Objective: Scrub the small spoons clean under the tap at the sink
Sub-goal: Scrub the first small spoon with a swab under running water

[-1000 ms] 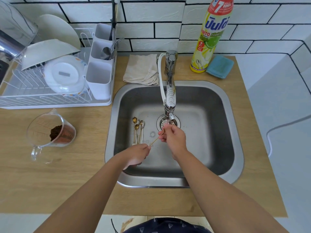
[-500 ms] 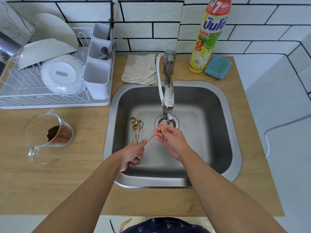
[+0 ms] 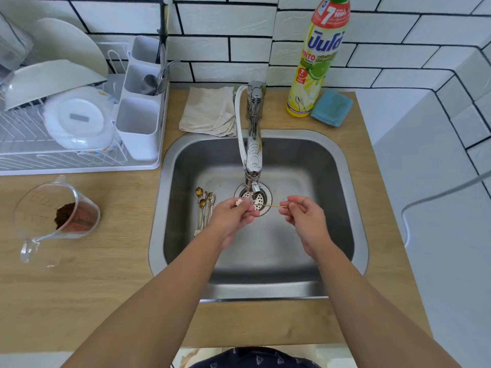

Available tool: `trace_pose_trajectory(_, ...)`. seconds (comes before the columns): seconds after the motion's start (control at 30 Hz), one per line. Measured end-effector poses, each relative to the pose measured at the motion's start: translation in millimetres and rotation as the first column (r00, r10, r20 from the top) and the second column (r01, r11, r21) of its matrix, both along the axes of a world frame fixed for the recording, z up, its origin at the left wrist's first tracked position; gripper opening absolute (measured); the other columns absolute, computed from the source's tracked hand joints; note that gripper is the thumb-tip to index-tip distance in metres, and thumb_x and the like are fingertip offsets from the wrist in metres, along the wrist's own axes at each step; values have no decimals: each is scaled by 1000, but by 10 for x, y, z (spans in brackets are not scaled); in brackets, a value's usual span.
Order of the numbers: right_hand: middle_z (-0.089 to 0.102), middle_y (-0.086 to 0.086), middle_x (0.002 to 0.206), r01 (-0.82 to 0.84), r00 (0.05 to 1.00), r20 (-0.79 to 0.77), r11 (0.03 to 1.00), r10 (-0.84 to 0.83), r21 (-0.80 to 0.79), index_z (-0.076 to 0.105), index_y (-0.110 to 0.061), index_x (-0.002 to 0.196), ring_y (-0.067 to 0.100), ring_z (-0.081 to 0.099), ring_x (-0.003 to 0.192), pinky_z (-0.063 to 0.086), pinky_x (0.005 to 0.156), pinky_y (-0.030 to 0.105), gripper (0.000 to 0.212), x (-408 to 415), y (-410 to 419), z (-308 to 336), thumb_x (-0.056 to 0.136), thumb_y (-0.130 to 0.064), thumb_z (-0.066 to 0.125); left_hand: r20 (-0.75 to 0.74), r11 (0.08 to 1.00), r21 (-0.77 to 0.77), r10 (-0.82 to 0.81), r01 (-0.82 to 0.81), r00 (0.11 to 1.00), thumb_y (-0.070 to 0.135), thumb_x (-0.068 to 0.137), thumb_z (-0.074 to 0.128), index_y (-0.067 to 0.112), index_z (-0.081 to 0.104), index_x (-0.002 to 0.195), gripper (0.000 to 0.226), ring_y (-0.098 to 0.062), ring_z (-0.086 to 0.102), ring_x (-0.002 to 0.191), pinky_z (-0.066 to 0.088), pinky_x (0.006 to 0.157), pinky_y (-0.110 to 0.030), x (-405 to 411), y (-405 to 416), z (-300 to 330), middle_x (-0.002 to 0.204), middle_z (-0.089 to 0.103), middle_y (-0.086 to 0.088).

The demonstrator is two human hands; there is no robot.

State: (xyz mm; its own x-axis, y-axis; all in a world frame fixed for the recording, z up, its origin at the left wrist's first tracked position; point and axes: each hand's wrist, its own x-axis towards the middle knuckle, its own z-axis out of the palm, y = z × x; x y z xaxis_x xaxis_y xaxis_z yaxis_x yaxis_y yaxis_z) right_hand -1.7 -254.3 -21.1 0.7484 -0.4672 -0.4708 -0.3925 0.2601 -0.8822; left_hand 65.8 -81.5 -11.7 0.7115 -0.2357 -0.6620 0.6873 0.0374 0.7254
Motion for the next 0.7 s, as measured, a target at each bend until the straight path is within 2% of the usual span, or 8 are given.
trace_pose_trajectory(0.07,75,6,90,25,1000,12,999,-24,-33,65,-12,101,7,73,68,55,61,17,20,-34,-74,-3,104,0,48,61,998,55,-42,38,997,23,104,48,7,62,92,24,-15,69,58,51,50,-21,-29,-117,6,63,67,-2)
trace_pose_trajectory(0.17,75,8,89,62,998,24,997,-61,-44,65,-11,101,9,74,68,57,63,18,19,-64,-123,-11,105,-2,49,112,989,144,-46,30,993,29,106,39,9,60,86,35,-11,46,40,34,39,-20,-62,-232,11,51,52,2)
trace_pose_trajectory(0.23,74,9,90,84,996,30,996,-83,-32,66,-10,102,11,75,69,57,65,18,18,-85,-142,-7,105,-3,49,131,990,129,-73,56,989,24,106,41,9,58,86,31,-9,38,43,29,41,-19,-62,-258,7,57,47,1)
trace_pose_trajectory(0.33,75,9,91,112,993,38,994,-112,-10,66,-8,103,12,76,72,58,67,17,17,-105,-176,12,105,-3,50,152,990,38,-142,138,978,16,104,46,5,58,97,18,-7,47,50,36,49,-20,-59,-248,31,66,52,0)
trace_pose_trajectory(0.4,76,8,91,114,993,43,993,-114,2,66,-8,103,13,77,74,58,68,18,17,-104,-173,27,105,-3,51,105,991,21,-132,131,986,19,105,44,7,59,97,21,-8,46,48,35,47,-21,-49,-234,37,63,52,1)
trace_pose_trajectory(0.53,78,5,92,83,994,65,994,-88,74,67,-9,105,12,76,79,58,70,19,13,-90,-87,28,105,-7,54,-2,992,123,14,-14,1000,27,105,42,12,60,84,31,-7,28,39,22,37,-18,30,-247,38,55,43,4)
trace_pose_trajectory(0.63,80,1,93,126,987,76,973,-143,195,70,-10,103,7,75,82,57,70,18,13,-89,-46,41,104,-13,58,-14,987,142,-73,74,997,23,105,40,12,59,97,24,-6,29,46,23,43,-20,79,-265,49,61,37,5)
trace_pose_trajectory(0.7,80,-1,97,130,983,90,954,-159,272,73,-10,102,4,72,82,57,71,17,15,-88,-47,46,104,-14,59,-94,993,83,-74,82,993,17,104,40,10,55,104,17,-8,33,52,28,47,-21,89,-276,64,64,37,3)
